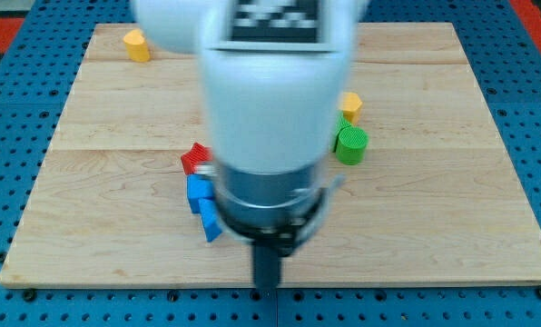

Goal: Separate blue triangle and the blue cube

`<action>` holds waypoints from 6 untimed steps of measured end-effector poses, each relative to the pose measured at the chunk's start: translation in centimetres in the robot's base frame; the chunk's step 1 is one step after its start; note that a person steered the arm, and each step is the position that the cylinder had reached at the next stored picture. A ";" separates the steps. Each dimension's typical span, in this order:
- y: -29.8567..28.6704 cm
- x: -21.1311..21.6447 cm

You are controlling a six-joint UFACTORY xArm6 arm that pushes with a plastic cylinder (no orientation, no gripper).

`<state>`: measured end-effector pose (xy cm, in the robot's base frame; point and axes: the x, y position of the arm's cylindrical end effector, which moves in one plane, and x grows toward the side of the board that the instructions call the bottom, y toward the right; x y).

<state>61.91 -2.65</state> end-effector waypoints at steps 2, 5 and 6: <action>-5.2 -3.1; -7.0 -7.8; -4.5 -8.1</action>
